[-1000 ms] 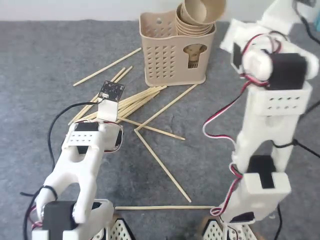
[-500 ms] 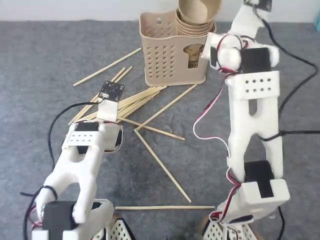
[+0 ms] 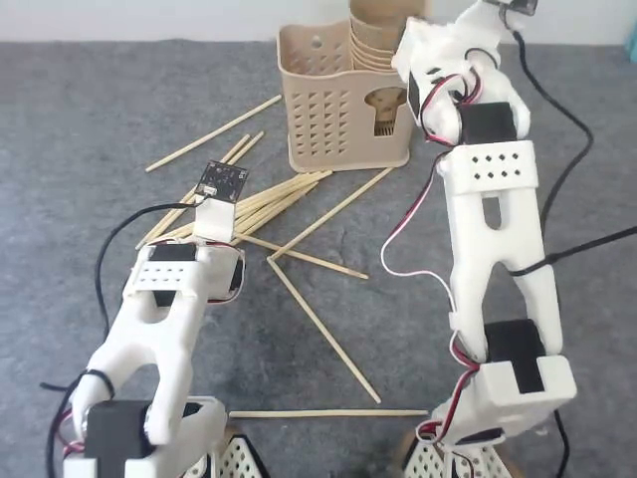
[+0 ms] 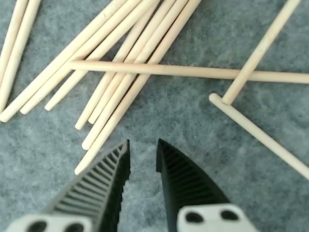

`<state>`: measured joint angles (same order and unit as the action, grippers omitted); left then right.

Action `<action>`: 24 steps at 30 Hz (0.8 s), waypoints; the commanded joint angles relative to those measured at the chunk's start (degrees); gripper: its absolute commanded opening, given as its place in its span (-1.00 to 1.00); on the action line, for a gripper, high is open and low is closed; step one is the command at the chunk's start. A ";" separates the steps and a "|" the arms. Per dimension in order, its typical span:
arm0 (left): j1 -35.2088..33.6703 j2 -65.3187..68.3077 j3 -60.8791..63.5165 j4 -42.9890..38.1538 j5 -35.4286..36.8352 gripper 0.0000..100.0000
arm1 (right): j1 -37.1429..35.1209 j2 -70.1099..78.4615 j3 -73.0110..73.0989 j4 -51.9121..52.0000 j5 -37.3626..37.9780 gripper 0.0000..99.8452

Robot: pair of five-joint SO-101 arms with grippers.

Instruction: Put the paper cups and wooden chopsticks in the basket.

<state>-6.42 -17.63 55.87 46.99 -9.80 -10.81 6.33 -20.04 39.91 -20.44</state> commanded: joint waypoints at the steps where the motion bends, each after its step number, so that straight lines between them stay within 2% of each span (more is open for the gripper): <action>1: 0.09 -0.09 -1.80 0.18 -0.44 -0.83 | -0.31 -3.47 0.44 -5.58 0.88 -0.98; 5: 0.00 -0.09 -1.80 0.18 -0.44 -0.83 | -0.66 -5.05 0.35 1.01 0.88 -0.98; 9: -0.18 -0.09 -1.80 0.18 -0.44 -0.83 | -4.62 -10.33 0.35 18.42 1.41 -0.97; 11: -0.26 -0.18 -1.89 0.18 -0.35 -0.83 | -7.52 -12.97 0.35 26.51 4.04 -0.97; 15: -2.73 -0.18 -2.51 0.18 0.00 -0.83 | -11.12 -16.57 0.53 37.49 7.30 -0.97; 20: -3.34 -0.18 -2.68 0.18 1.14 -0.83 | -11.21 -17.27 0.79 41.45 6.42 -0.97; 24: -6.15 -0.26 -3.38 0.09 1.67 -0.83 | -11.65 -17.27 7.12 40.66 -0.79 -0.97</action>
<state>-9.85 -17.63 55.87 46.99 -9.36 -21.71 -7.56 -15.65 80.62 -17.19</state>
